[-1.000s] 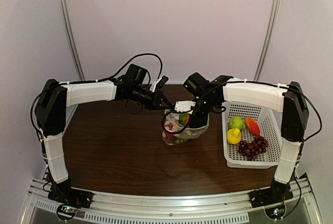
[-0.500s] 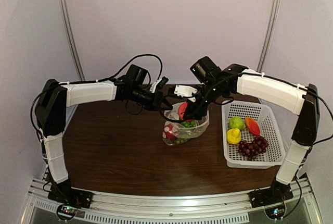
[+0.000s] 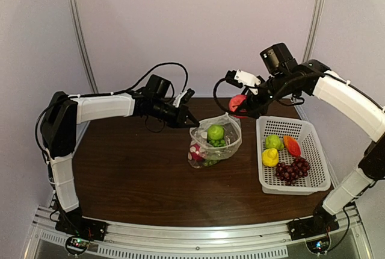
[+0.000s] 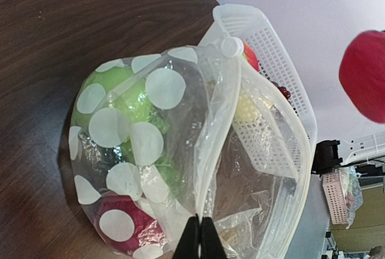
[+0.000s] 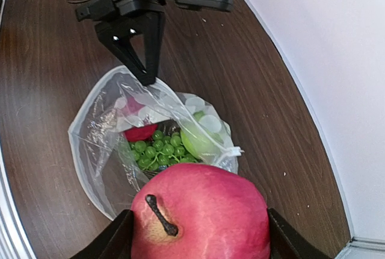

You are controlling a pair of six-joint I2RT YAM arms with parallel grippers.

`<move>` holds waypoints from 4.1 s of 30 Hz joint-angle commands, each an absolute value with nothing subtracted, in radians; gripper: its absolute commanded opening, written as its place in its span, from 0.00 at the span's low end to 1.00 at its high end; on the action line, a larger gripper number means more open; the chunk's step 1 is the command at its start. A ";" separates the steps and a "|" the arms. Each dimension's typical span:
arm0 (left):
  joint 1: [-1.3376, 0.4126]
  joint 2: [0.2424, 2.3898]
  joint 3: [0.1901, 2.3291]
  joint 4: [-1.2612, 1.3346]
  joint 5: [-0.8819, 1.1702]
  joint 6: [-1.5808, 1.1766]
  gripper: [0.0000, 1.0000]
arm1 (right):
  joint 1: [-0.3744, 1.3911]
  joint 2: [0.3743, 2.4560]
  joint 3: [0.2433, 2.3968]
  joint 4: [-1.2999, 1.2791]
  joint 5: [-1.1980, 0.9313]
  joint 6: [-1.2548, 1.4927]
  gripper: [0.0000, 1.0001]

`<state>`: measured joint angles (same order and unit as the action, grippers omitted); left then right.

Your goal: Open the zip-top bag and remove the fake food

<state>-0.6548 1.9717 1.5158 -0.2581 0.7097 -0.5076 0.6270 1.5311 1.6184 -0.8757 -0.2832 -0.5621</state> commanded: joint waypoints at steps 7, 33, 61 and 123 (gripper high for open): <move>-0.658 1.960 1.531 -0.266 0.696 -0.483 0.00 | 0.304 1.396 1.416 -0.963 -0.295 -0.572 0.49; -0.658 1.960 1.544 -0.288 0.680 -0.474 0.00 | 0.077 1.552 1.164 -0.985 -0.261 -0.556 0.56; -0.658 1.954 1.547 -0.290 0.688 -0.472 0.00 | 0.257 1.560 1.564 -0.920 -0.567 -0.520 0.63; -0.652 1.968 1.545 -0.333 0.554 -0.514 0.00 | 0.709 1.908 1.655 -0.687 -0.223 -0.450 0.00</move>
